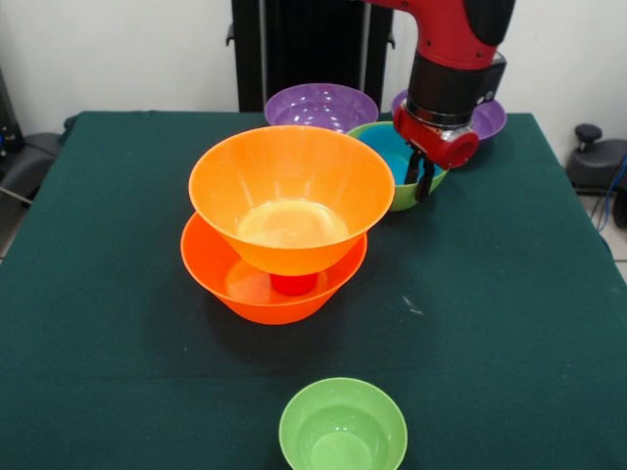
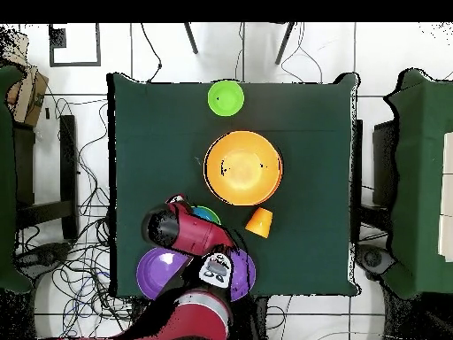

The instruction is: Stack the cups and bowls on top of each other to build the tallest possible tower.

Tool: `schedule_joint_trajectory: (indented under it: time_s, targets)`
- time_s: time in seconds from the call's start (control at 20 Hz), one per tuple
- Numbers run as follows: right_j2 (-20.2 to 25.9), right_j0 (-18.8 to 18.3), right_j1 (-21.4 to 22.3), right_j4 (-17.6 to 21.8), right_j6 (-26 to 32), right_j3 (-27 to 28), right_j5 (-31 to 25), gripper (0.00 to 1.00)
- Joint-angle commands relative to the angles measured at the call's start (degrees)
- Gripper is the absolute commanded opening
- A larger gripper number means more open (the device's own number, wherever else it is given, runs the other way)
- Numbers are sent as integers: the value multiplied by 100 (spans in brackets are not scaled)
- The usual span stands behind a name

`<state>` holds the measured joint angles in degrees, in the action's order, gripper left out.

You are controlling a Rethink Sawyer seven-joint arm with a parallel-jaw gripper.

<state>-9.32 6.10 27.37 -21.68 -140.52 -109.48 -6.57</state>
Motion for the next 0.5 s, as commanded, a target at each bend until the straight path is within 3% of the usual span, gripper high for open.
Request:
schedule_joint_trajectory:
  time_s: [0.05,0.35,0.5]
  targets:
    - [598,63,-400,169,-501,201,183,0]
    - [630,45,-402,160,-519,189,218,0]
    - [537,134,-150,133,-535,78,-24,0]
